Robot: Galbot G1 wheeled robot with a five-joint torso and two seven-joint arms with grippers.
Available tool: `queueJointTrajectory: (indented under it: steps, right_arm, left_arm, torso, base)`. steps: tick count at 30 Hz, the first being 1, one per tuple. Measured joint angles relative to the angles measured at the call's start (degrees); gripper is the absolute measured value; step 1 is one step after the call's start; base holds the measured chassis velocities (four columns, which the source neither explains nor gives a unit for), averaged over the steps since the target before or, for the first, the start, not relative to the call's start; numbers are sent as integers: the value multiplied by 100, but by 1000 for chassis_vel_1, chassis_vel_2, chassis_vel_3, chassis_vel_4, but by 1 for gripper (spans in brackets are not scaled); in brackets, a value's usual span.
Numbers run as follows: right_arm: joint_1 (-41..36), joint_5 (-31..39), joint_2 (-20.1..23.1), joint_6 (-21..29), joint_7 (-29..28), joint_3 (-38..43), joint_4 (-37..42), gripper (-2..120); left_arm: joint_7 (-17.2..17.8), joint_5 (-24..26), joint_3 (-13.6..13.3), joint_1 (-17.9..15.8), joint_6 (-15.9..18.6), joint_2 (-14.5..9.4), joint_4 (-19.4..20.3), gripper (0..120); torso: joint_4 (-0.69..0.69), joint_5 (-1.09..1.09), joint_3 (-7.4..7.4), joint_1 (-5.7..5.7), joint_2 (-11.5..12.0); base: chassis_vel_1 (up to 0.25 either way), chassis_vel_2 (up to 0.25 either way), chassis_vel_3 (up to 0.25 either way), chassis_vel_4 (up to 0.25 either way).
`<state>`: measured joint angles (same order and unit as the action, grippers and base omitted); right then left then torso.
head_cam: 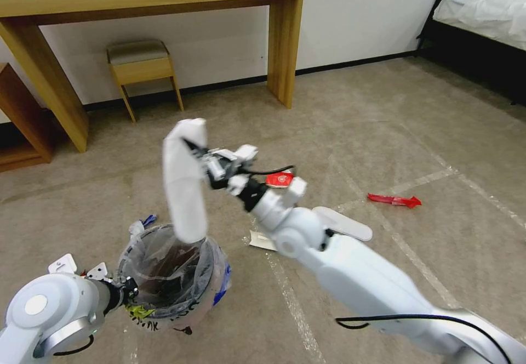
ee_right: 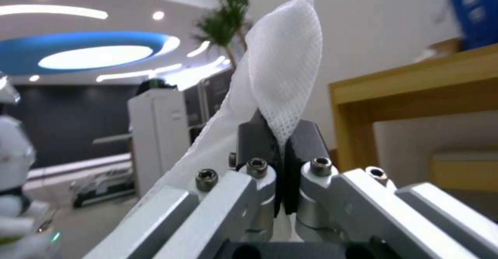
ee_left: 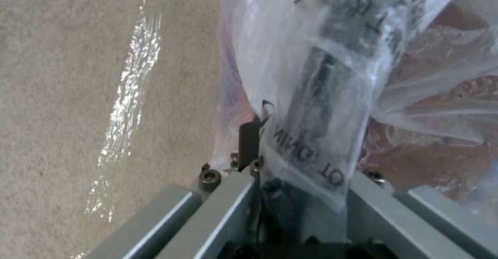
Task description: Pick up the trash bin and place the garbage on the floor into it.
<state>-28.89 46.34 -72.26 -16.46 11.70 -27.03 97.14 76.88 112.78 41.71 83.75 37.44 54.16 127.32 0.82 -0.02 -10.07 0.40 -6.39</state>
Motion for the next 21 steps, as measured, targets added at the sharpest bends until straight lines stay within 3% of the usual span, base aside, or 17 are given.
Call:
queueJointTrajectory:
  steps: [8,21]
  right_arm:
    - [83,-415,-537,-211,31,-320,-716,0]
    - [159,-954,-796,-530,128,-515,-1244,0]
  left_arm:
    - [12,-4,27,108,40,41,87,0]
    - [188,315,138,251,110,-79,319,0]
  torso:
    - [0,0,0,0,0]
    - [0,1,0,0,0]
  base:
    - [0,0,0,0]
    - [0,0,0,0]
